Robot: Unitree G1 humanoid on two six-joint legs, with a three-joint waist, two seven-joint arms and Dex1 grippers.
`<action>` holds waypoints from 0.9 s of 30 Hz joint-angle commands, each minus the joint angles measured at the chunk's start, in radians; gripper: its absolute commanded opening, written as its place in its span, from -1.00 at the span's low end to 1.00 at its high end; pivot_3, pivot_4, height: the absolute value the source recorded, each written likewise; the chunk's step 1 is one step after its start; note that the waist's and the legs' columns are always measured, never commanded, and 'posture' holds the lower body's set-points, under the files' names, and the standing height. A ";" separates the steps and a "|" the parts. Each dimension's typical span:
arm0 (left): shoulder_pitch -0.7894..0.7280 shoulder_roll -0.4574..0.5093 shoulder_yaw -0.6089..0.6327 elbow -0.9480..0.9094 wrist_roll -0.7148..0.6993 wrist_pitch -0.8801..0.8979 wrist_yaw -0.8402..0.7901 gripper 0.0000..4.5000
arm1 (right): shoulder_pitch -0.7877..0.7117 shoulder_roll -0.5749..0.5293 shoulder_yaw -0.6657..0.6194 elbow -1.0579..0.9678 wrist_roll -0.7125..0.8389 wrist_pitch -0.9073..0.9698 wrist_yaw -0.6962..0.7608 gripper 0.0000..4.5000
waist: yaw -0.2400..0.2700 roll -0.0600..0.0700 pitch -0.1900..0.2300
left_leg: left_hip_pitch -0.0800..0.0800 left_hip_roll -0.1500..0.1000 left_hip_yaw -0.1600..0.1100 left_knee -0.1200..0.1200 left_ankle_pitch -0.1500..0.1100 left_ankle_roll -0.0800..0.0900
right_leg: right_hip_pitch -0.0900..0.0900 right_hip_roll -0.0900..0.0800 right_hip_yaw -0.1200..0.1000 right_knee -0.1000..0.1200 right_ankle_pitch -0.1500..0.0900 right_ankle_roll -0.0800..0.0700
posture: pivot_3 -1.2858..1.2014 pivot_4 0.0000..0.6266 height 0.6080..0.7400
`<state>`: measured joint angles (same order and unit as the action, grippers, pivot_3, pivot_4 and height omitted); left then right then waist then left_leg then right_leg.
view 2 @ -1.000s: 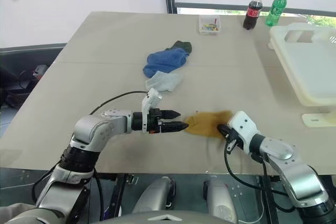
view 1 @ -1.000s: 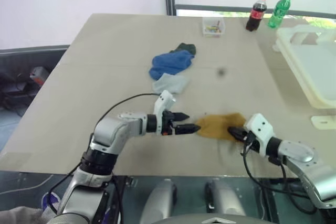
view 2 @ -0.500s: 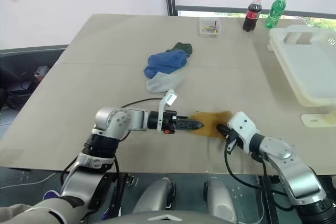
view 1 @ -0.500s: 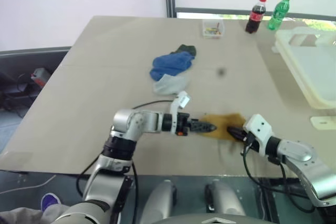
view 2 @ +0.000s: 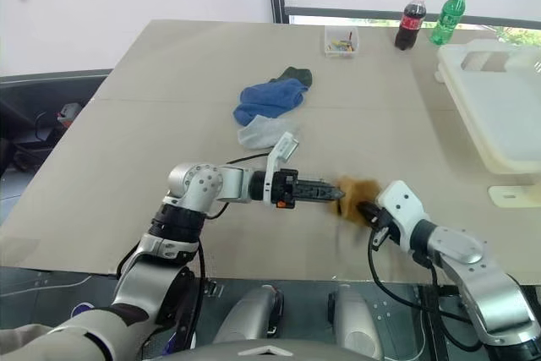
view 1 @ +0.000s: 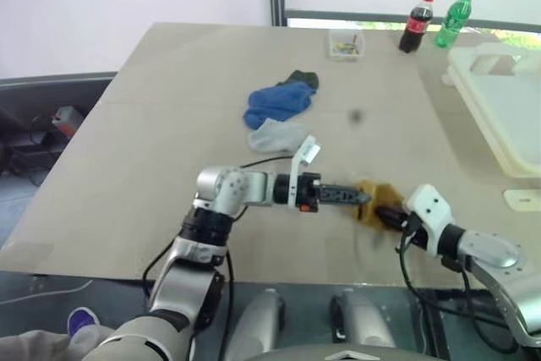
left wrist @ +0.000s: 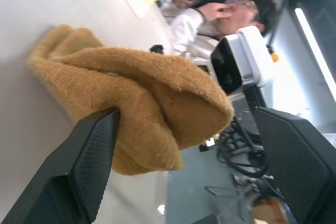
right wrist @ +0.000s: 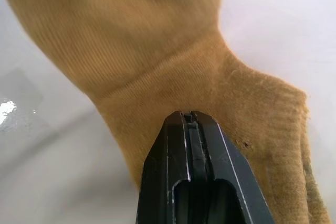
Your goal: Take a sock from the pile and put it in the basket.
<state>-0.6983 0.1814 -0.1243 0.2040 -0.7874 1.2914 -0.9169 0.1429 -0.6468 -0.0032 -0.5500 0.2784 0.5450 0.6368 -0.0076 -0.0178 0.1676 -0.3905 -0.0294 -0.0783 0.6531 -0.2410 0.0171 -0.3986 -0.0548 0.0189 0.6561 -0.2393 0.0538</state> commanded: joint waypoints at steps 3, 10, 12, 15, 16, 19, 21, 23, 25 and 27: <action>-0.077 -0.062 -0.035 0.090 -0.002 -0.034 -0.085 0.96 | 0.033 -0.010 -0.080 -0.107 0.027 0.035 -0.024 -1.00 | -0.001 0.000 0.000 | -0.001 0.000 0.000 0.000 0.000 0.000 | -0.001 0.000 -0.001 -0.001 0.000 0.000 | 0.03 -0.52 1.00; -0.202 -0.196 -0.033 0.352 0.067 -0.108 -0.098 0.96 | 0.165 -0.060 -0.197 -0.274 0.041 0.093 -0.016 -1.00 | 0.006 0.000 0.000 | -0.007 -0.001 -0.002 0.001 0.000 0.000 | -0.004 0.000 -0.003 -0.001 0.000 0.001 | 0.03 -0.52 1.00; -0.235 -0.235 -0.038 0.443 0.110 -0.151 -0.090 0.96 | 0.238 -0.082 -0.237 -0.311 0.025 0.098 -0.012 -1.00 | 0.012 0.000 0.000 | -0.007 -0.002 -0.002 0.001 0.000 0.000 | -0.005 0.000 -0.003 -0.001 -0.001 0.002 | 0.03 -0.52 1.00; -0.277 -0.298 -0.074 0.593 0.199 -0.239 -0.092 0.96 | 0.386 -0.086 -0.320 -0.350 0.008 0.082 0.008 -1.00 | 0.017 0.000 0.000 | -0.008 -0.002 -0.001 0.001 0.000 0.000 | -0.005 0.000 -0.002 -0.002 -0.002 0.004 | 0.03 -0.52 1.00; -0.283 -0.319 -0.092 0.638 0.235 -0.274 -0.092 0.96 | 0.416 -0.071 -0.350 -0.359 0.013 0.082 0.004 -1.00 | 0.022 0.000 0.000 | -0.007 -0.002 -0.001 0.001 0.000 0.000 | -0.005 0.000 -0.002 -0.002 -0.002 0.004 | 0.03 -0.52 1.00; -0.297 -0.364 -0.110 0.746 0.312 -0.356 -0.093 0.96 | 0.459 -0.028 -0.416 -0.395 0.066 0.093 0.001 -1.00 | 0.019 0.000 0.000 | -0.007 -0.001 0.001 0.001 0.000 0.000 | -0.004 0.001 -0.003 -0.003 -0.003 0.005 | 0.03 -0.52 1.00; -0.302 -0.383 -0.103 0.793 0.337 -0.398 -0.094 1.00 | 0.434 0.009 -0.452 -0.414 0.107 0.106 -0.023 -0.77 | 0.017 -0.001 -0.001 | -0.005 0.000 0.000 0.001 0.000 0.000 | -0.003 0.000 -0.001 -0.002 -0.003 0.005 | 0.03 -0.52 1.00; -0.304 -0.385 -0.087 0.796 0.338 -0.432 -0.107 1.00 | 0.390 0.032 -0.467 -0.424 0.154 0.131 -0.043 -0.43 | 0.017 -0.002 -0.002 | 0.000 0.001 0.000 0.001 0.000 0.000 | 0.003 0.000 -0.002 -0.003 -0.003 0.006 | 0.03 -0.52 1.00; -0.300 -0.358 -0.071 0.732 0.317 -0.444 -0.145 1.00 | 0.339 0.040 -0.464 -0.429 0.198 0.168 -0.062 -0.03 | 0.017 -0.003 -0.001 | 0.007 0.002 0.000 0.001 0.000 0.000 | 0.009 0.000 -0.002 -0.003 -0.003 0.005 | 0.03 -0.52 1.00; -0.267 -0.296 -0.079 0.587 0.307 -0.467 -0.190 1.00 | 0.282 0.036 -0.441 -0.418 0.229 0.210 -0.083 0.29 | 0.014 -0.003 0.000 | 0.008 0.002 0.000 0.001 0.000 0.000 | 0.010 0.000 -0.002 -0.004 -0.003 0.005 | 0.03 -0.52 1.00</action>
<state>-0.9893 -0.1304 -0.1990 0.9089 -0.4926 0.8551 -1.0787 0.4641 -0.6064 -0.4429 -0.9459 0.4673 0.7182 0.5799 0.0067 -0.0205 0.1672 -0.3833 -0.0267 -0.0779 0.6544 -0.2414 0.0173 -0.3890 -0.0547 0.0168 0.6526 -0.2425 0.0586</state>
